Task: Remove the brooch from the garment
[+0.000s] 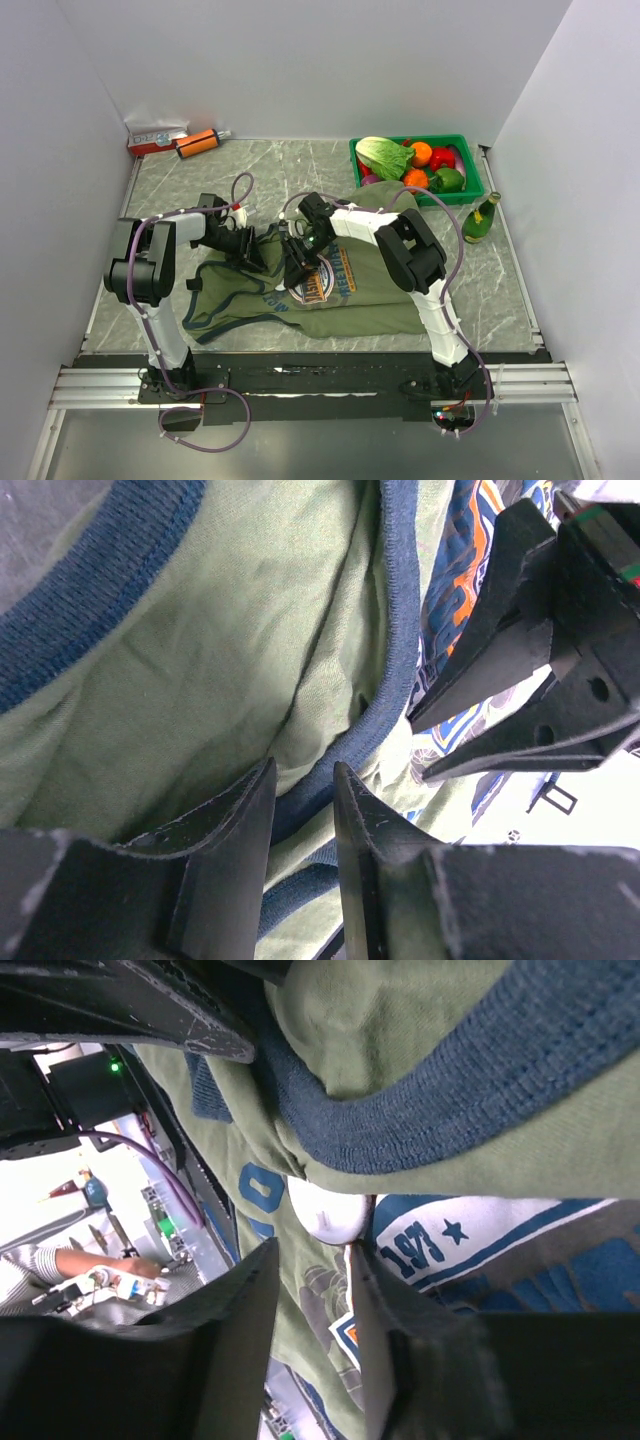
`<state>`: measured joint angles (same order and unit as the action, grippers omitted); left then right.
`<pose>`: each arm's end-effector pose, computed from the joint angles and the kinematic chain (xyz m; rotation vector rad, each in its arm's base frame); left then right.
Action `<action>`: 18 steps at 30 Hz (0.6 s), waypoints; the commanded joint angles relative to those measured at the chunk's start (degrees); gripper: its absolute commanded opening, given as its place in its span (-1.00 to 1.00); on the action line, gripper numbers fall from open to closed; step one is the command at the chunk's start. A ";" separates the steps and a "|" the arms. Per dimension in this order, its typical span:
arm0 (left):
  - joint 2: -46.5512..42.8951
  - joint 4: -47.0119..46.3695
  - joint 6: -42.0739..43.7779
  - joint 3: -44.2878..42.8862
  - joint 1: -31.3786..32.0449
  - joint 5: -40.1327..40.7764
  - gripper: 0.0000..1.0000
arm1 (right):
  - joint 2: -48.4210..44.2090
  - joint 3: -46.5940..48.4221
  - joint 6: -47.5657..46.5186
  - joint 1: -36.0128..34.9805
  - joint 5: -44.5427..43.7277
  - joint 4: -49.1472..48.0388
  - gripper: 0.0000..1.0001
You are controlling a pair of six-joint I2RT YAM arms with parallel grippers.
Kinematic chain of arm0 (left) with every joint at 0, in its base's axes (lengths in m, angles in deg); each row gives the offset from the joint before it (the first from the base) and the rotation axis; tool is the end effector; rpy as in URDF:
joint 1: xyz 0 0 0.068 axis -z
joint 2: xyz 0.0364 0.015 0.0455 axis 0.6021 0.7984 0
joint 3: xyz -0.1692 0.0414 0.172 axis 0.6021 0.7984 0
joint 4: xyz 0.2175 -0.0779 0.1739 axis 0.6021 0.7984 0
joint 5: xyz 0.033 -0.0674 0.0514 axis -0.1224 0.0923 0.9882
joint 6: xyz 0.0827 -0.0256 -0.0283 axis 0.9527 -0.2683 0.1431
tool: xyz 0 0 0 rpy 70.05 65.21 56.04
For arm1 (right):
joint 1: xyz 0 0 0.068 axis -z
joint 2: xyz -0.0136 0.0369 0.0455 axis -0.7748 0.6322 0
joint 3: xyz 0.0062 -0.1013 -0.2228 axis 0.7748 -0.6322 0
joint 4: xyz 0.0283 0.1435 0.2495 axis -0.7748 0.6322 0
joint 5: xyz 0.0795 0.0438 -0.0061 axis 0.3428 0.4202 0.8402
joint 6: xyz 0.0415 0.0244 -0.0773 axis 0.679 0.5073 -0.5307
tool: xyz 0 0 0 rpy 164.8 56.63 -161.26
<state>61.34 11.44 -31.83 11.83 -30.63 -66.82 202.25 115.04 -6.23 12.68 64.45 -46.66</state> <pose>0.3480 -0.0979 0.0487 0.1735 2.7419 -1.1861 0.3253 0.3374 0.0563 0.8126 -2.5583 -1.3656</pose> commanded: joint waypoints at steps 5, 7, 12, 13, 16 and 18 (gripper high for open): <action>1.02 -0.41 0.42 -0.73 -0.07 -1.35 -0.29 | 1.78 3.17 0.22 0.05 0.66 -2.04 -0.32; 0.94 -0.50 0.34 -0.64 -0.15 -1.35 -0.29 | 1.69 3.43 0.31 0.05 -0.56 -1.60 -0.28; 0.85 -0.58 0.42 -0.38 -0.33 -1.00 -0.29 | 2.13 4.22 1.63 0.14 -9.00 0.42 0.21; 0.85 -0.59 0.51 -0.20 -0.33 -1.00 -0.29 | 2.39 4.13 1.80 0.14 -8.92 0.42 0.25; 1.11 -0.50 0.51 -0.38 -0.33 -1.00 -0.29 | 3.27 4.48 1.98 0.14 -7.51 0.25 0.22; 1.20 -0.32 0.51 -0.47 -0.33 -0.91 -0.29 | 3.71 4.75 2.68 0.14 -7.16 -0.01 0.18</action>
<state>61.60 11.41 -31.85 11.83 -30.74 -67.30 203.30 118.19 -3.59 12.46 62.39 -46.16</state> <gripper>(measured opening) 0.356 0.608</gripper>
